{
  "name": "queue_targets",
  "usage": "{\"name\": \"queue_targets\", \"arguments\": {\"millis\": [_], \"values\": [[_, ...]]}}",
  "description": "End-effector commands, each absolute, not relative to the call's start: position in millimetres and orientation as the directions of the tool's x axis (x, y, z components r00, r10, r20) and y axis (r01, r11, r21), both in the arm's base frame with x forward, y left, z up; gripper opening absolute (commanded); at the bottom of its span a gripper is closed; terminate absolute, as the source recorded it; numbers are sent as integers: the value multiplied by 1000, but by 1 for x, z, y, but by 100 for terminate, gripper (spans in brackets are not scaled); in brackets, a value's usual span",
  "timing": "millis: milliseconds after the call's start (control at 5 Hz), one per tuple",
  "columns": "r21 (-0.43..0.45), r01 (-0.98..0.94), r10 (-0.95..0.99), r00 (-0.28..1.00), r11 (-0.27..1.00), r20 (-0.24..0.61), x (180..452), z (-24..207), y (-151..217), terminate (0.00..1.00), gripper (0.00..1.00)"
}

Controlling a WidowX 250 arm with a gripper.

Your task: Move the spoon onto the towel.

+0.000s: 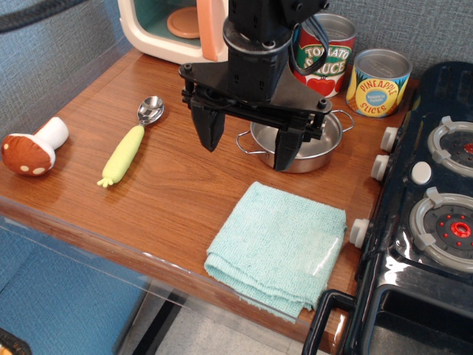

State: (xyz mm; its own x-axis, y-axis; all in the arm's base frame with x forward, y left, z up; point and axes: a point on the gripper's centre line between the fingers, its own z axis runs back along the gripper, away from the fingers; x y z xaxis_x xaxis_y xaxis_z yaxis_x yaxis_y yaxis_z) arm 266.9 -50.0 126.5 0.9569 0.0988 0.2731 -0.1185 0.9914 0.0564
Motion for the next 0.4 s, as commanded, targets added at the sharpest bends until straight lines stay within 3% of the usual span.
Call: {"name": "queue_targets", "arguments": {"millis": [0, 200], "values": [[56, -118, 99, 957, 991, 273, 267, 127, -50, 0, 100], [47, -133, 117, 959, 990, 257, 271, 134, -26, 0, 100]]}}
